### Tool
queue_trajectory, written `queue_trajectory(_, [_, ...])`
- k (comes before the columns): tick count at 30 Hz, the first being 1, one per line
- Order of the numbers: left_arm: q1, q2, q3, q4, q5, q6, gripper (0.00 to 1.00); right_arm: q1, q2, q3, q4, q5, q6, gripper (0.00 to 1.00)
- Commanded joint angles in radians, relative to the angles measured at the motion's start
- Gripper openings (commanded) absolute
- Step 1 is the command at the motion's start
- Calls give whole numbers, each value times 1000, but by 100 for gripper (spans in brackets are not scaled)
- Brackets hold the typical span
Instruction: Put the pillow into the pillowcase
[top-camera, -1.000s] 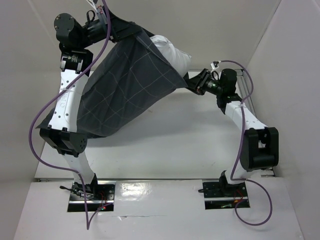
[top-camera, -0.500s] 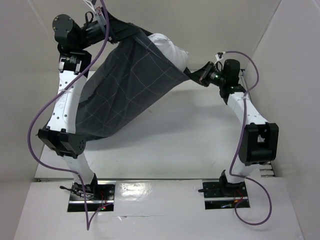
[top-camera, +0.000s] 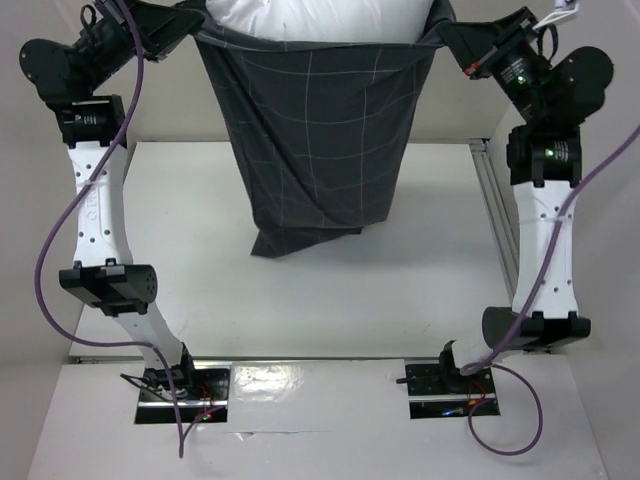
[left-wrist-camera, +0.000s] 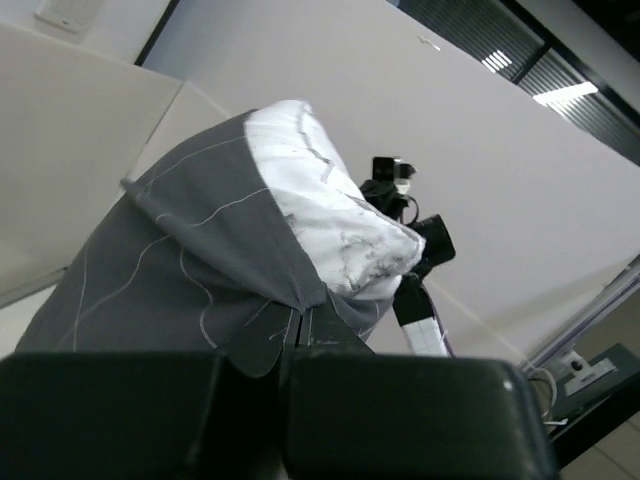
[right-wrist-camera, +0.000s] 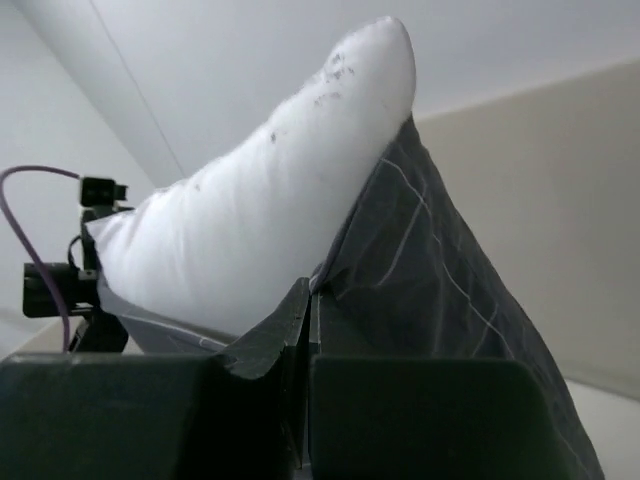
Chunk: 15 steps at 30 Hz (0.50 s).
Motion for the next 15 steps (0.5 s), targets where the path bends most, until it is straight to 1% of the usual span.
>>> queue_trajectory(1, [25, -126, -58, 176, -129, -54, 0, -41, 75, 34, -85, 79, -48, 0])
queue_trajectory(2, [25, -126, -58, 162, -141, -54, 0, -60, 108, 176, -102, 47, -25, 0])
queue_trajectory(3, [25, -114, -46, 162, -141, -67, 0, -69, 132, 268, -114, 24, -14, 0])
queue_trajectory(4, [34, -102, -14, 188, -141, -121, 0, -69, 160, 360, -128, 45, -14, 0])
queue_trajectory(5, [43, -91, 1, 252, -141, -152, 0, -69, 160, 472, -116, 57, -14, 0])
queue_trajectory(6, [43, -91, 1, 276, -150, -175, 0, -69, 149, 473, -87, 71, -5, 0])
queue_trajectory(7, [43, -91, 1, 276, -150, -185, 0, -69, 101, 461, -23, 83, -5, 0])
queue_trajectory(8, [43, -109, -26, 276, -150, -159, 0, -69, 70, 344, 19, 83, 5, 0])
queue_trajectory(10, [43, -156, -121, 201, -138, -92, 0, -69, 27, 205, 74, 83, 6, 0])
queue_trajectory(11, [43, -175, -188, 201, -138, -91, 0, -69, 54, 189, 50, 83, 6, 0])
queue_trajectory(12, [43, -152, -174, 201, -138, -120, 0, -92, 97, 253, 13, 59, 18, 0])
queue_trajectory(13, [52, -116, -131, 239, -138, -216, 0, -118, 147, 348, -16, 31, 68, 0])
queue_trajectory(14, [61, -68, 23, 271, -138, -273, 0, -144, 219, 525, -16, 19, 88, 0])
queue_trajectory(15, [84, 49, 231, 303, -175, -386, 0, -156, 232, 584, -16, 46, 108, 0])
